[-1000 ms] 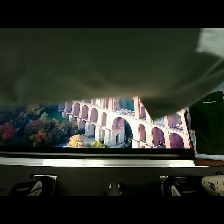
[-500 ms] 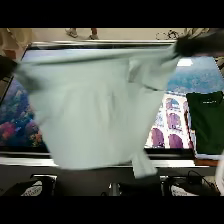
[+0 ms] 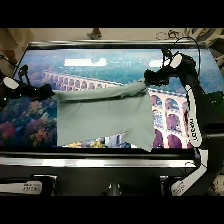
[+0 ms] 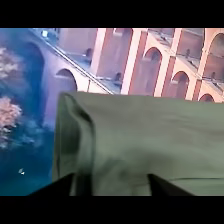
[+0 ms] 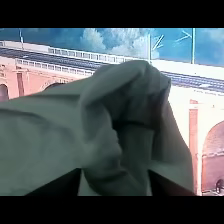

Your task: Fold the shirts.

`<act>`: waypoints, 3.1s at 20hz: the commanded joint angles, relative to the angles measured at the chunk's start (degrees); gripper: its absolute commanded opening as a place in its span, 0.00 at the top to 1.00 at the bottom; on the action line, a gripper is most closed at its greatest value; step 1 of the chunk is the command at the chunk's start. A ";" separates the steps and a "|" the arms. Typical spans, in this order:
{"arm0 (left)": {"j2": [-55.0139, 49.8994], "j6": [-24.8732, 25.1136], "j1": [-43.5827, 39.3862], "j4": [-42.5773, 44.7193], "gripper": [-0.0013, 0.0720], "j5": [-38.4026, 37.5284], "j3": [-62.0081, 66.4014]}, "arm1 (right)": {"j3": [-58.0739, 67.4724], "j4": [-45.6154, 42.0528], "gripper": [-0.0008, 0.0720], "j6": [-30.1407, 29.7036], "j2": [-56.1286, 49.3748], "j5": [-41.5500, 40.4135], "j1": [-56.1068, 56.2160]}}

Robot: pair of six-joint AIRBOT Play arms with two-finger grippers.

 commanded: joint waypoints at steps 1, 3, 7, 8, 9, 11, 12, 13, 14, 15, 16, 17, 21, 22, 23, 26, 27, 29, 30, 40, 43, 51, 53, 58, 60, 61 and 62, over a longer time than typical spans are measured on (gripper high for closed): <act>-2.12 0.74 1.25 -2.58 0.06 -9.90 4.66 | 0.72 2.12 0.16 -2.51 1.16 3.65 -1.25; -1.73 1.07 3.96 2.67 0.07 -23.91 10.71 | 0.70 -2.78 0.15 -3.30 5.44 11.80 -4.59; 7.58 -1.29 7.58 11.37 0.17 -32.68 -1.36 | -6.34 -3.80 0.24 -3.96 9.46 27.50 -12.04; 11.43 -1.27 7.52 11.04 0.17 -30.88 -9.64 | -11.15 -3.89 0.24 -4.87 11.02 27.08 -12.04; 14.93 -0.63 7.19 9.53 0.16 -28.28 -17.79 | -16.46 -3.37 0.24 -5.92 12.70 25.90 -11.76; 20.85 1.38 6.93 5.44 0.16 -22.32 -32.41 | -24.74 -2.03 0.23 -7.89 15.30 23.04 -10.67; 22.88 1.36 6.91 4.26 0.16 -19.45 -37.66 | -27.56 -1.79 0.23 -8.31 16.09 22.03 -10.10; 23.93 1.46 6.91 2.78 0.17 -17.59 -40.98 | -29.27 -1.44 0.23 -8.48 16.37 21.59 -9.77; 24.13 2.71 6.91 0.87 0.17 -16.61 -43.19 | -30.18 -1.46 0.23 -8.50 16.35 21.68 -9.73; 24.04 3.13 6.88 -0.50 0.17 -15.61 -44.59 | -30.62 -1.49 0.23 -8.50 16.35 21.66 -9.73; 24.02 3.04 6.75 -1.11 0.17 -13.73 -45.70 | -30.73 -1.53 0.23 -8.52 16.37 21.49 -9.73; 23.87 3.04 6.34 -1.62 0.17 -12.11 -46.31 | -30.73 -1.53 0.23 -8.63 16.37 21.46 -9.73; 22.16 2.78 2.99 -3.50 0.22 -4.96 -46.49 | -31.52 -1.51 0.23 -9.99 16.41 21.42 -9.73; 21.79 2.69 1.92 -4.44 0.36 -2.89 -46.49 | -32.57 -1.44 0.22 -10.93 16.61 21.05 -9.66; 21.55 1.31 1.05 -4.70 0.40 -1.16 -46.47 | -33.88 -1.03 0.19 -12.33 16.70 20.70 -9.66; 21.94 1.18 -0.07 -4.63 0.94 0.11 -46.03 | -39.06 4.11 0.12 -16.17 16.70 16.57 -9.66; 22.43 1.68 -0.11 -4.52 0.95 -0.26 -45.77 | -40.26 5.49 0.12 -17.11 16.65 14.49 -9.66; 24.15 3.06 -0.11 -4.57 0.95 -0.98 -45.09 | -41.77 7.52 0.12 -17.27 16.33 10.32 -9.66; 25.44 3.06 -0.11 -4.59 0.95 -1.27 -44.76 | -42.14 8.44 0.12 -17.27 15.80 8.28 -9.66; 36.59 3.06 -0.11 -4.63 0.95 -1.90 -35.91 | -39.30 17.07 0.95 -20.96 14.58 7.08 -9.66; 42.10 5.64 -0.15 -4.63 0.95 -1.38 -17.20 | -27.19 17.33 0.95 -21.97 28.17 3.13 -9.86; 51.23 -0.74 0.00 2.27 0.95 5.09 36.06 | -0.68 11.76 0.95 -18.40 67.14 -20.85 -9.84; 51.49 -0.79 0.00 3.48 0.95 2.14 36.06 | -0.68 9.05 0.95 -16.20 68.43 -17.09 -9.84; 46.90 0.07 0.00 11.69 0.95 -8.33 32.68 | -0.68 1.31 0.95 -12.81 63.36 -3.43 -9.84; 43.54 1.33 0.00 11.72 0.95 -11.47 27.08 | -0.98 0.87 0.95 -12.63 57.35 4.42 -9.84; 41.77 1.33 -0.13 11.54 0.95 -11.78 23.23 | -0.98 1.18 0.95 -12.63 53.48 9.29 -9.84; 39.69 1.36 -0.13 11.56 0.95 -11.76 18.62 | -1.09 1.22 0.95 -12.46 48.63 14.08 -9.84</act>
